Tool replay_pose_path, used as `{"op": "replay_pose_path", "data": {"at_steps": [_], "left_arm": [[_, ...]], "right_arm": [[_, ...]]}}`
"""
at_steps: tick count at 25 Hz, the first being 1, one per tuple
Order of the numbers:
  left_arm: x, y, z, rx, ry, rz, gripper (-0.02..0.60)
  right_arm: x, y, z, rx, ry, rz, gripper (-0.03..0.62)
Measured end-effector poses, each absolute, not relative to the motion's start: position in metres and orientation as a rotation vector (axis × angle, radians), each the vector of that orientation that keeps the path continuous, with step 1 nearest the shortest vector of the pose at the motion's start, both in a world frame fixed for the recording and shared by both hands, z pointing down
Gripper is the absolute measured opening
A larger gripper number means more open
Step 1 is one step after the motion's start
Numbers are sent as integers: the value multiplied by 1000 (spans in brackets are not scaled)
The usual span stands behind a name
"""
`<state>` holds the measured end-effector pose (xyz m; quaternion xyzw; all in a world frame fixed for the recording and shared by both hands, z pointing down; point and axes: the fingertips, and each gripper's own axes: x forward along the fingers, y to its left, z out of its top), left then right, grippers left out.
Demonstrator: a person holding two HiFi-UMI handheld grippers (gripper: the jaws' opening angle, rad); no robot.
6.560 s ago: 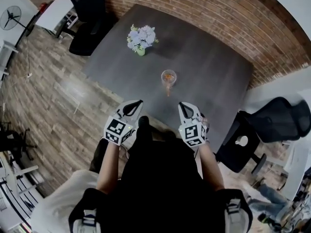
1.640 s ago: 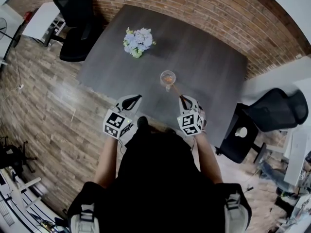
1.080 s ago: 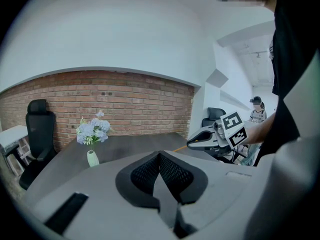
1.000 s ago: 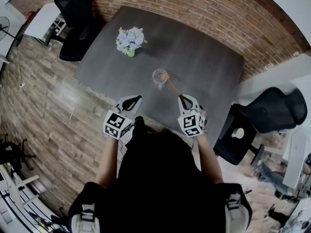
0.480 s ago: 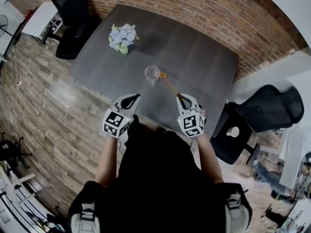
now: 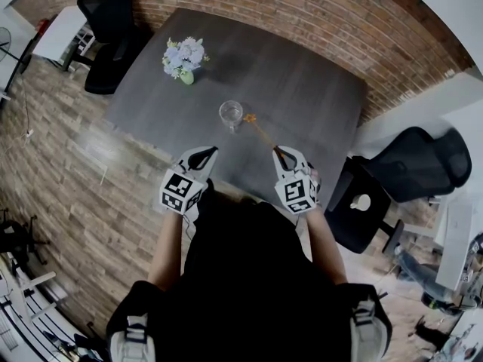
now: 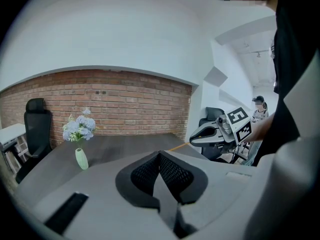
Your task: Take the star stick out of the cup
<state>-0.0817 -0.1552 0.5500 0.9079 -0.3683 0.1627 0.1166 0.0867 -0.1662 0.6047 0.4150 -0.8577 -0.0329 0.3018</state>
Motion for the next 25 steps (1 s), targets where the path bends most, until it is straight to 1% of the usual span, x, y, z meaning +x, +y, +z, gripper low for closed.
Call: {"op": "replay_pose_path", "data": {"at_steps": [25], "left_arm": [[-89, -159, 551, 2670, -1052, 493, 2]], "right_arm": [[83, -169, 606, 1114, -2259, -83, 14]]}}
